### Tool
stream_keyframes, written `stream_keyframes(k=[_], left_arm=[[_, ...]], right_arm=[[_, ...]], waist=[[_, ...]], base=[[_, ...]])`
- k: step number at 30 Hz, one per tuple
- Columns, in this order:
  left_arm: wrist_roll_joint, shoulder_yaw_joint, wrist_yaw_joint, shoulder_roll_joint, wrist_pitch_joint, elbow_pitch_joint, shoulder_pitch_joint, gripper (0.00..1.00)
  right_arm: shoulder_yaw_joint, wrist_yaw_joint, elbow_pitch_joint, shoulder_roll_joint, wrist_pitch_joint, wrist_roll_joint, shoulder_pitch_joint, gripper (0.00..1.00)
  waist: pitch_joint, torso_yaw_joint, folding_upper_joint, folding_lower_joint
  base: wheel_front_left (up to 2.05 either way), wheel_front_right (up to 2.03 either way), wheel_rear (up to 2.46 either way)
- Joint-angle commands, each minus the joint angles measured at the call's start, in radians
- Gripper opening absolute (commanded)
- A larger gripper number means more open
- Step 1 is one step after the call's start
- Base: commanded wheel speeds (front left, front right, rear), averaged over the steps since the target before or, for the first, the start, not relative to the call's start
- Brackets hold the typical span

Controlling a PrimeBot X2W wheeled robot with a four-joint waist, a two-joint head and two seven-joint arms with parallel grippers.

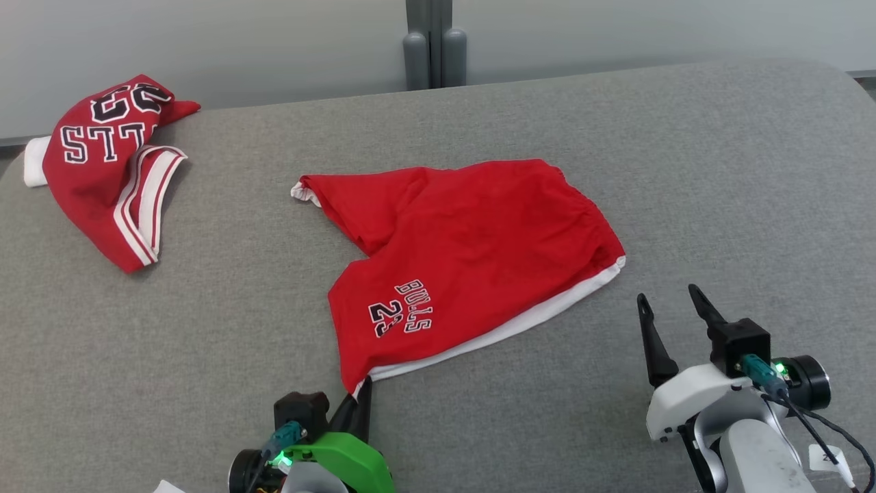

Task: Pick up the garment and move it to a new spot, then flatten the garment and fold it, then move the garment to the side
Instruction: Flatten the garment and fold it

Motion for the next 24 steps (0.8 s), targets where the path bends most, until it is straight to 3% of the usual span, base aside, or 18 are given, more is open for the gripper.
stream_keyframes(k=[1, 9, 17, 19, 21, 22, 24], left_arm=[[0.007, 0.009, 0.006, 0.009, -0.007, -0.004, -0.022, 0.0], [0.014, 0.031, 0.016, 0.023, -0.015, -0.022, -0.052, 0.0], [0.019, 0.043, 0.019, 0.032, -0.019, -0.03, -0.059, 0.0], [0.02, 0.044, 0.018, 0.032, -0.02, -0.032, -0.06, 0.0], [0.02, 0.045, 0.017, 0.033, -0.021, -0.032, -0.06, 0.0], [0.02, 0.046, 0.017, 0.034, -0.021, -0.032, -0.059, 0.0], [0.019, 0.047, 0.017, 0.035, -0.021, -0.032, -0.058, 0.0]], right_arm=[[0.005, -0.002, 0.027, -0.007, 0.01, -0.033, -0.027, 1.0], [0.033, -0.002, 0.253, -0.062, 0.01, -0.104, -0.168, 1.0], [0.13, -0.002, 0.414, -0.084, -0.029, -0.081, -0.286, 1.0], [0.161, -0.002, 0.437, -0.086, -0.035, -0.074, -0.307, 0.69], [0.188, -0.002, 0.451, -0.099, -0.04, -0.073, -0.325, 0.65], [0.203, -0.002, 0.46, -0.101, -0.042, -0.068, -0.33, 0.55], [0.228, -0.002, 0.469, -0.101, -0.045, -0.056, -0.339, 0.43]], waist=[[0.012, 0.018, 0.0, 0.0], [0.05, 0.058, 0.0, 0.0], [0.079, 0.081, 0.0, 0.0], [0.082, 0.085, 0.0, 0.0], [0.084, 0.088, 0.0, 0.0], [0.084, 0.089, 0.0, 0.0], [0.083, 0.089, 0.0, 0.0]], base=[[0.0, 0.0, 0.0], [0.0, 0.0, 0.0], [0.0, 0.0, 0.0], [0.0, 0.0, 0.0], [0.0, 0.0, 0.0], [0.0, 0.0, 0.0], [0.0, 0.0, 0.0]])
